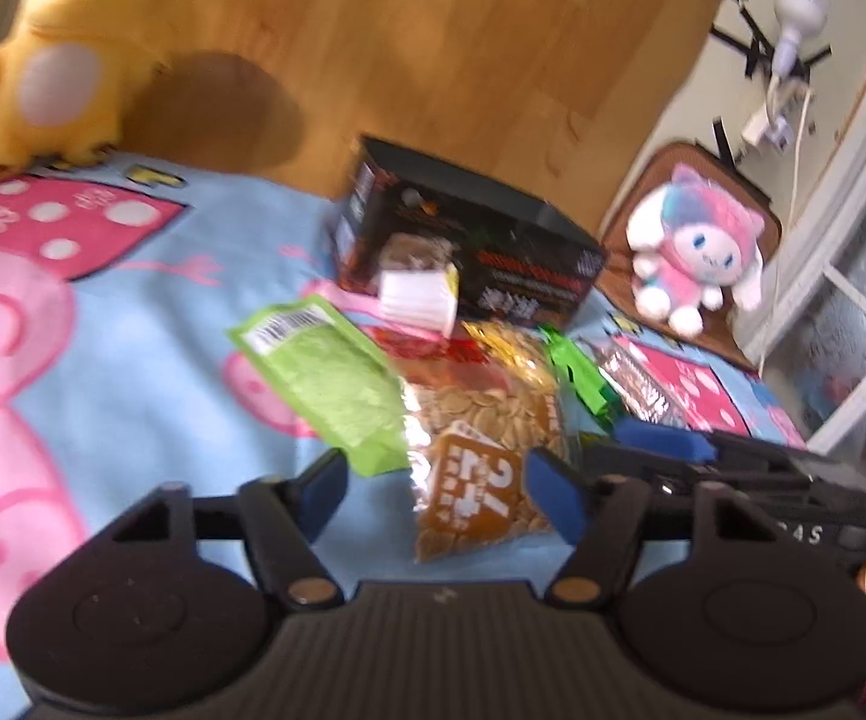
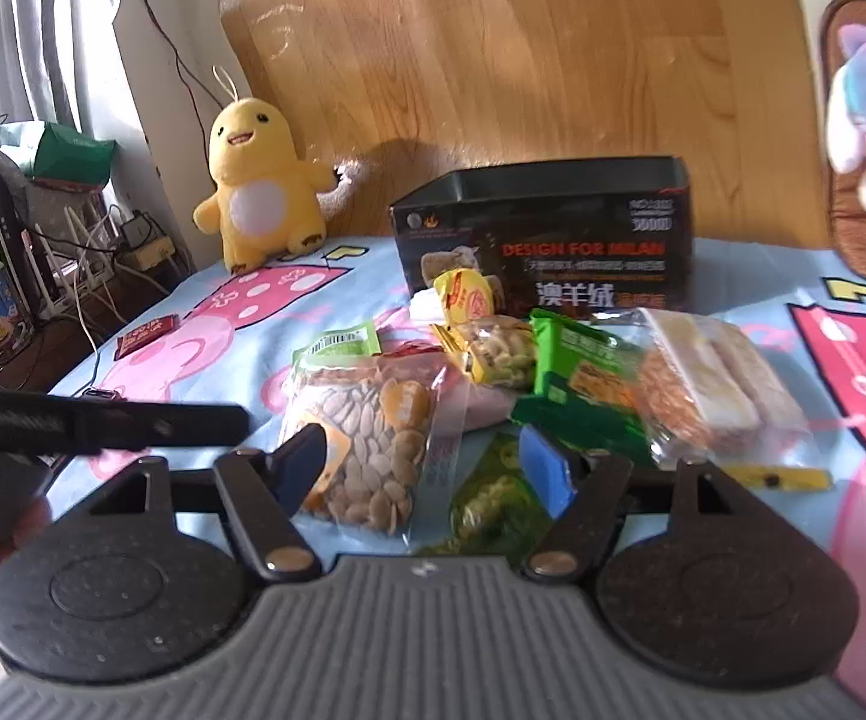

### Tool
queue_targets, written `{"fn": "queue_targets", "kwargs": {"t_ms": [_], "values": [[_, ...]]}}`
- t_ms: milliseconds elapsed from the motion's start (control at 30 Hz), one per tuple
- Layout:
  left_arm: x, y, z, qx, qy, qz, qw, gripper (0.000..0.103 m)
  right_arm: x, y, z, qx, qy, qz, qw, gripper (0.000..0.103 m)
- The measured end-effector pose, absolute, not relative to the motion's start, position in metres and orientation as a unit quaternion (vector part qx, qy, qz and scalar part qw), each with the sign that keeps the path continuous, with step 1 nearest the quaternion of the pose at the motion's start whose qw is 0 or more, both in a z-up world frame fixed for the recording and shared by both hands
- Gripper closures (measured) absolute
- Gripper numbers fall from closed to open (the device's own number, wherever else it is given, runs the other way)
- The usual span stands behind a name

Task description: Organize snacks

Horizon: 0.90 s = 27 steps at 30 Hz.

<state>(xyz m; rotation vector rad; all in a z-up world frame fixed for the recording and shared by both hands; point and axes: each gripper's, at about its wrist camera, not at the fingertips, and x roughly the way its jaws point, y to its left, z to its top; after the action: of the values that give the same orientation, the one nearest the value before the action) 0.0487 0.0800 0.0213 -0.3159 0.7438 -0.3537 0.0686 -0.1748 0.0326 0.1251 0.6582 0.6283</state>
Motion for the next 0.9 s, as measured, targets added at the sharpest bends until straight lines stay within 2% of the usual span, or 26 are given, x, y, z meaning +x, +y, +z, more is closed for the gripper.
{"fn": "queue_targets", "kwargs": {"t_ms": [67, 133, 167, 200, 267, 433, 633, 867, 900], "values": [[0.053, 0.074, 0.009, -0.156, 0.375, -0.173, 0.897, 0.047, 0.076, -0.169, 0.028, 0.061, 0.331, 0.311, 0.889, 0.034], [0.052, 0.068, 0.004, -0.150, 0.373, -0.174, 0.899, 0.063, 0.082, -0.164, 0.021, 0.065, 0.355, 0.326, 0.874, 0.045], [0.051, 0.066, 0.004, -0.143, 0.374, -0.171, 0.901, 0.064, 0.083, -0.162, 0.017, 0.072, 0.368, 0.331, 0.866, 0.055], [0.047, 0.066, 0.006, -0.140, 0.371, -0.170, 0.902, 0.068, 0.081, -0.163, 0.017, 0.084, 0.371, 0.337, 0.861, 0.057], [0.041, 0.067, 0.015, -0.148, 0.366, -0.172, 0.903, 0.070, 0.075, -0.168, 0.022, 0.101, 0.363, 0.349, 0.858, 0.062], [0.049, 0.064, 0.063, -0.119, 0.298, -0.190, 0.928, 0.070, 0.068, -0.174, 0.063, 0.085, 0.272, 0.346, 0.894, 0.063], [0.122, 0.041, 0.101, -0.085, 0.229, -0.182, 0.952, 0.069, 0.137, -0.187, 0.095, 0.088, 0.221, 0.297, 0.925, 0.063], [0.205, 0.027, 0.078, -0.091, 0.265, -0.135, 0.950, 0.069, 0.202, -0.178, 0.088, 0.047, 0.237, 0.237, 0.941, 0.062], [0.208, 0.026, 0.073, -0.089, 0.273, -0.127, 0.949, 0.069, 0.203, -0.178, 0.085, 0.044, 0.242, 0.229, 0.942, 0.057]]}}
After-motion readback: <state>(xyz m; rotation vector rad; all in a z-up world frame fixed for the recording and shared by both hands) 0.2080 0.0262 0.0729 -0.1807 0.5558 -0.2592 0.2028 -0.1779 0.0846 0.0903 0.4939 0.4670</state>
